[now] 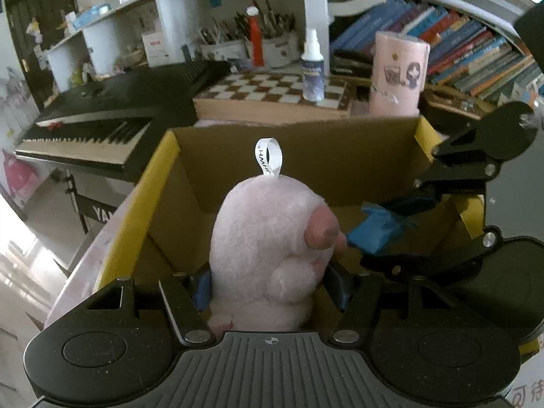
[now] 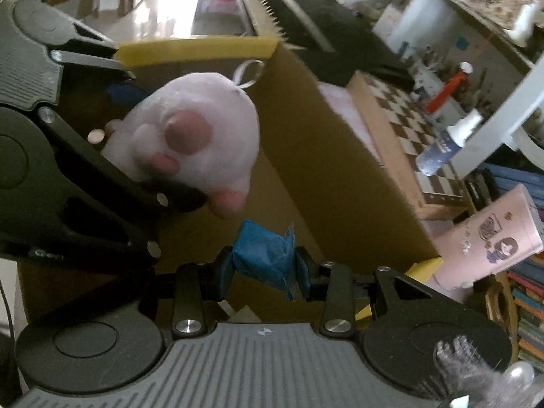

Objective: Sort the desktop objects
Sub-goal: 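Lower the pig and blue cloth into the box with both tools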

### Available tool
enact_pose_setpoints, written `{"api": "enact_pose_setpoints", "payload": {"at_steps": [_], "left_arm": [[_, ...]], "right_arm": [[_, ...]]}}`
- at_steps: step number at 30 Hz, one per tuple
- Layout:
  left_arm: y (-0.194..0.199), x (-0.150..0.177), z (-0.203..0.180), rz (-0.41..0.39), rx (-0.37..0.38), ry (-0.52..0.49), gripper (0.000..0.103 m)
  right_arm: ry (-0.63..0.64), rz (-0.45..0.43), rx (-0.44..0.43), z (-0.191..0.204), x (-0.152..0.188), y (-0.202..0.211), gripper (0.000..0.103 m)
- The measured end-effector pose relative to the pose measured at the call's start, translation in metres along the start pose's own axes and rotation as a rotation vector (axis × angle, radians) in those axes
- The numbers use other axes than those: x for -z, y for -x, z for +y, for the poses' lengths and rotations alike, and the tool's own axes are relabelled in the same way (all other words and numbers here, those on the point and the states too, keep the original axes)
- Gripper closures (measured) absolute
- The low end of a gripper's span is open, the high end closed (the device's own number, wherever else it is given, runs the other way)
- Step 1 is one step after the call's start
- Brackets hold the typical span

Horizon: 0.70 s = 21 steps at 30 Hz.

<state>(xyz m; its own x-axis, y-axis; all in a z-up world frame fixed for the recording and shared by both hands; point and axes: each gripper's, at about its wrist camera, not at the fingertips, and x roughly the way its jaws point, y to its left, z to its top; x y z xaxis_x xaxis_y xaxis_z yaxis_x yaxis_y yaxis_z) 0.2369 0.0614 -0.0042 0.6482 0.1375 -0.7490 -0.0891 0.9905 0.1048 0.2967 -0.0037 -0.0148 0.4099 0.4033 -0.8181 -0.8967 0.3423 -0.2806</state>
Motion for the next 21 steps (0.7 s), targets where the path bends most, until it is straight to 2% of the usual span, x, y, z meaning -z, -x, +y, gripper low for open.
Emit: {"api": "enact_pose_setpoints", "payload": {"at_steps": [4, 9, 14, 21], "left_arm": [[-0.004, 0.004, -0.005, 0.020, 0.000, -0.015, 0.034], [-0.002, 0.007, -0.005, 0.016, -0.021, -0.024, 0.028], [0.023, 0.005, -0.002, -0.096, -0.043, -0.022, 0.014], [0.062, 0.006, 0.008, -0.217, -0.050, 0.026, 0.013]], "right_arm": [[0.030, 0.027, -0.022, 0.003, 0.005, -0.006, 0.068], [0.044, 0.023, -0.005, 0.009, 0.007, -0.006, 0.067], [-0.027, -0.039, 0.031, 0.004, 0.007, 0.011, 0.061], [-0.171, -0.152, 0.116, 0.005, 0.015, 0.062, 0.060]]}}
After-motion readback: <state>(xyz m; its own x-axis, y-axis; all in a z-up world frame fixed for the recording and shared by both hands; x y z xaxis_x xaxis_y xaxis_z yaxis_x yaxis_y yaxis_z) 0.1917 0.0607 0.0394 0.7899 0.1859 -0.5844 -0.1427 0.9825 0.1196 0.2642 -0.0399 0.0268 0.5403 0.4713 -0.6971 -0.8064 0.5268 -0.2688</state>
